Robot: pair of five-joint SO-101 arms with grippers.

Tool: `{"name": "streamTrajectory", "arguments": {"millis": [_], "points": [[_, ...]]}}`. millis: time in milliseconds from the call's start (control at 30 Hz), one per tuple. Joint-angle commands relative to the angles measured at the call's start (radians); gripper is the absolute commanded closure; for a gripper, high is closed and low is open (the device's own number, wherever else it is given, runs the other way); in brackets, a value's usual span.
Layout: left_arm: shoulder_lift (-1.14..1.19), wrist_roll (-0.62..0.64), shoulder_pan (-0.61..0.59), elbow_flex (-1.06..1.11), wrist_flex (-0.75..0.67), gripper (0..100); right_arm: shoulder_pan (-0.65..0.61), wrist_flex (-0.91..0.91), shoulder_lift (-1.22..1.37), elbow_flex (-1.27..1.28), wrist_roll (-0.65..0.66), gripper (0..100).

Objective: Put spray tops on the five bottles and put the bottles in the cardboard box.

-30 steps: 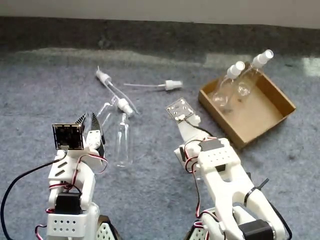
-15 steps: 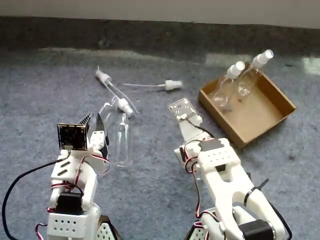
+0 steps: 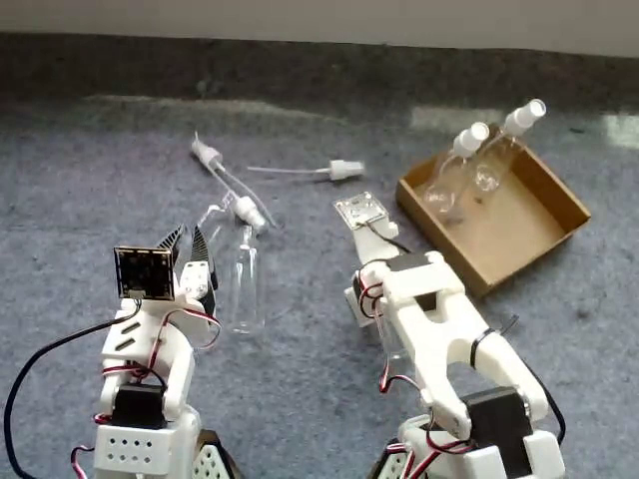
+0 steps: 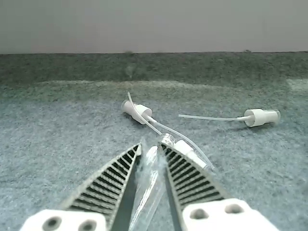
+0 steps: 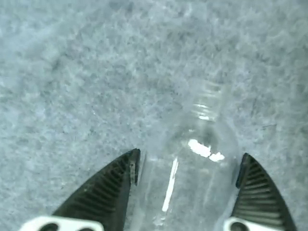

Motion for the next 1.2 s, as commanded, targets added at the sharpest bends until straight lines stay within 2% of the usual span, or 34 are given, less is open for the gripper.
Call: {"name": "streamTrajectory", "arguments": {"millis": [0, 900, 1033, 1167], "points": [[-0.010, 0.003, 0.016, -0.030, -0.017, 99, 0.015, 0.007, -0.002, -0.071, -0.009, 72.0], [-0.010, 0.003, 0.018, -0.030, -0.017, 99, 0.018, 0.012, -0.005, -0.085, -0.015, 72.4], [-0.010, 0.003, 0.018, -0.030, -0.017, 99, 0.018, 0.012, -0.021, -0.087, -0.015, 81.4], [-0.010, 0.003, 0.019, -0.030, -0.017, 99, 0.018, 0.013, -0.160, -0.079, -0.015, 87.1]]}}
